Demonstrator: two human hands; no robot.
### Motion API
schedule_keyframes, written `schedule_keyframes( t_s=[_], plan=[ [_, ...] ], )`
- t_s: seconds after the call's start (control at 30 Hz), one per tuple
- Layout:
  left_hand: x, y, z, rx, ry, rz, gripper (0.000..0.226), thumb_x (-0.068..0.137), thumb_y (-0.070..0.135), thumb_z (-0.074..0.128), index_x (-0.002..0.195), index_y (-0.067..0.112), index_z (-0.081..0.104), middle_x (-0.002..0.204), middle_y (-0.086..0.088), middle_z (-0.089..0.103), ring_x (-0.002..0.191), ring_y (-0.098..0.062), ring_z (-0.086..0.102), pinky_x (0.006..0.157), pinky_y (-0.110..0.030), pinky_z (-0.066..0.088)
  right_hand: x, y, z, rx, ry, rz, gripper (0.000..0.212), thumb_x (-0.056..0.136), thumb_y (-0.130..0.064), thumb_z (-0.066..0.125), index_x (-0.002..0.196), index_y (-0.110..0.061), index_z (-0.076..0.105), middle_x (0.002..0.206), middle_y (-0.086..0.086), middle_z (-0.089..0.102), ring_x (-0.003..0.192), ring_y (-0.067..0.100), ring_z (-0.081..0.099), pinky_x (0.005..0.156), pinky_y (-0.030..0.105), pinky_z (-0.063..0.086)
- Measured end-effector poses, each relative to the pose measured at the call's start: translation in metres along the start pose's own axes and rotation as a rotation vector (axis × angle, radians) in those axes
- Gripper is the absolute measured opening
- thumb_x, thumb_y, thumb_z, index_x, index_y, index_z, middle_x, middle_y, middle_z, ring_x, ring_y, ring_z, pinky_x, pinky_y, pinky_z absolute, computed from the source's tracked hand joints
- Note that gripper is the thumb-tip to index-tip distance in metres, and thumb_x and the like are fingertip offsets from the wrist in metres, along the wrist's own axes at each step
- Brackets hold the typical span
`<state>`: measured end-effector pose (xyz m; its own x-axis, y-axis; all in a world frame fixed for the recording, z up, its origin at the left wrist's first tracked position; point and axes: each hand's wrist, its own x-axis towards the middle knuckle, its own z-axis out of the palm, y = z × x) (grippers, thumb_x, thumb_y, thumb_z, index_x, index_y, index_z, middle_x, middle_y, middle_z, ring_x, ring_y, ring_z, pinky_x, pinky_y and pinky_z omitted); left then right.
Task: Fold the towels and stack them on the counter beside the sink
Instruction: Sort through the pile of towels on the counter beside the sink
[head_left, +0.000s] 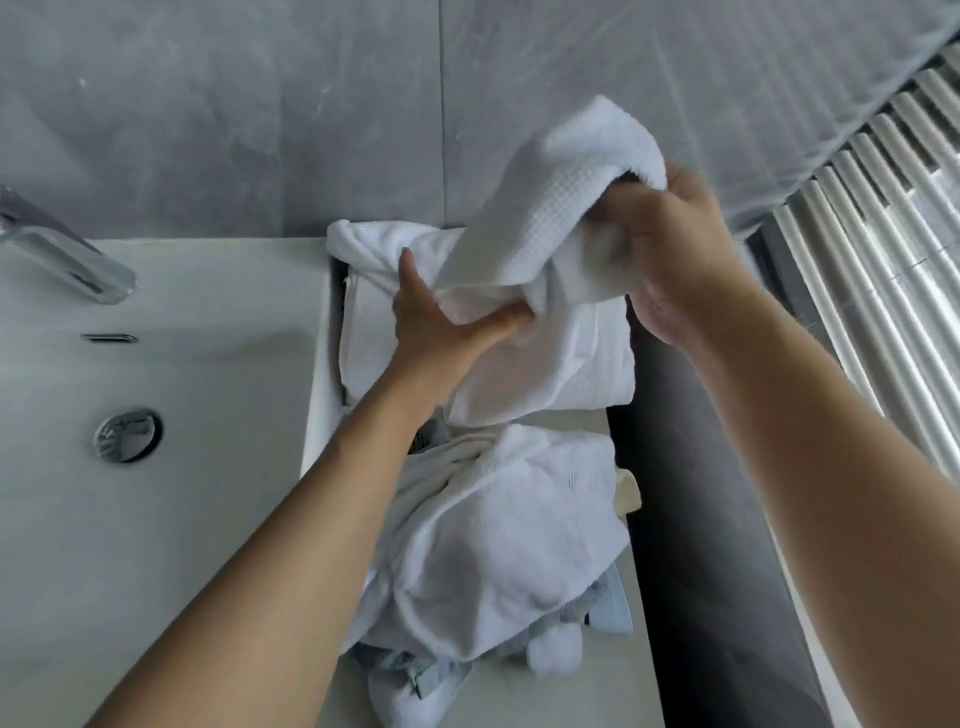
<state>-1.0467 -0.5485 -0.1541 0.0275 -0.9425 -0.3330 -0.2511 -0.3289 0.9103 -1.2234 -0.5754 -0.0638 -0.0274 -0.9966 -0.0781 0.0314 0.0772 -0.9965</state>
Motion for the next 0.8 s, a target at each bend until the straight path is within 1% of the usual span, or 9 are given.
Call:
schedule_keyframes(
  t_s=[0.1,0.17,0.27,0.33,0.43,0.53,0.63,0.7,0.8],
  plan=[
    [-0.012,0.004,0.021,0.041,-0.445,0.032,0.081,0.063,0.056,0.085,0.132,0.033,0.050,0.131,0.017,0.061,0.119,0.003,0.055,0.099,-0.023,0.043,-0.018,-0.012,-0.002,0.112,0.101,-0.005,0.036,0.074,0.000,0.059,0.109,0.007,0.055,0.093,0.013,0.061,0.086,0.025,0.063,0.075,0.039,0.053],
    [-0.021,0.004,0.028,0.088,-0.565,0.062,0.054,0.075,0.040,0.083,0.125,0.029,0.063,0.121,0.014,0.069,0.114,0.000,0.061,0.097,-0.025,0.044,-0.032,-0.015,-0.009,0.123,0.144,-0.026,0.024,0.075,0.002,0.055,0.098,0.000,0.060,0.087,0.010,0.060,0.082,0.022,0.061,0.071,0.035,0.052],
    [-0.033,-0.001,0.027,0.060,-0.521,0.072,0.051,0.068,0.033,0.079,0.115,0.016,0.070,0.116,-0.007,0.072,0.111,-0.022,0.067,0.103,-0.044,0.051,-0.055,-0.021,-0.020,0.033,0.470,-0.178,0.017,0.072,0.000,0.048,0.078,-0.012,0.058,0.073,0.002,0.053,0.070,0.013,0.051,0.063,0.029,0.044],
    [-0.043,-0.006,0.020,0.094,-0.598,0.042,0.048,0.068,0.029,0.079,0.113,0.014,0.070,0.112,-0.008,0.073,0.107,-0.022,0.069,0.098,-0.040,0.053,-0.067,-0.021,-0.026,0.052,0.630,-0.272,0.019,0.072,-0.001,0.047,0.082,-0.015,0.056,0.079,0.003,0.055,0.072,0.012,0.052,0.067,0.030,0.048],
    [-0.062,-0.012,0.010,0.285,-0.737,0.026,0.053,0.073,0.027,0.087,0.121,0.023,0.065,0.113,0.007,0.073,0.106,-0.009,0.068,0.094,-0.027,0.051,-0.083,-0.014,-0.028,0.151,0.655,-0.225,0.027,0.076,0.000,0.046,0.099,-0.008,0.058,0.089,0.009,0.059,0.078,0.018,0.058,0.074,0.034,0.053],
    [-0.080,-0.024,0.011,0.516,-0.688,0.076,0.063,0.066,0.044,0.089,0.122,0.029,0.065,0.115,0.013,0.070,0.111,-0.008,0.064,0.100,-0.032,0.050,-0.096,-0.007,-0.026,0.276,0.690,-0.108,0.037,0.079,-0.004,0.049,0.114,-0.006,0.061,0.093,0.009,0.068,0.085,0.022,0.067,0.077,0.036,0.057],
    [-0.094,-0.033,0.027,0.774,-0.435,0.200,0.075,0.075,0.046,0.084,0.137,0.021,0.050,0.137,0.002,0.048,0.131,-0.021,0.043,0.109,-0.037,0.039,-0.103,0.005,-0.027,0.309,0.708,-0.006,0.035,0.091,-0.008,0.054,0.126,-0.007,0.055,0.092,-0.001,0.060,0.059,-0.006,0.059,0.056,0.008,0.047],
    [-0.099,-0.036,0.039,0.580,-0.265,0.223,0.075,0.082,0.044,0.078,0.143,0.016,0.044,0.143,-0.006,0.043,0.135,-0.024,0.038,0.113,-0.041,0.034,-0.106,0.013,-0.025,0.399,0.725,0.091,0.027,0.096,-0.009,0.052,0.122,-0.013,0.049,0.089,-0.004,0.051,0.056,-0.006,0.055,0.045,0.006,0.039],
    [-0.102,-0.032,0.031,0.147,-0.100,0.156,0.026,0.090,0.032,0.060,0.112,0.019,0.062,0.105,-0.002,0.066,0.103,-0.019,0.057,0.091,-0.032,0.044,-0.116,0.004,-0.020,0.475,0.753,0.164,0.038,0.086,-0.012,0.052,0.123,-0.018,0.045,0.085,0.001,0.058,0.071,0.015,0.060,0.053,0.025,0.054]
  ],
)
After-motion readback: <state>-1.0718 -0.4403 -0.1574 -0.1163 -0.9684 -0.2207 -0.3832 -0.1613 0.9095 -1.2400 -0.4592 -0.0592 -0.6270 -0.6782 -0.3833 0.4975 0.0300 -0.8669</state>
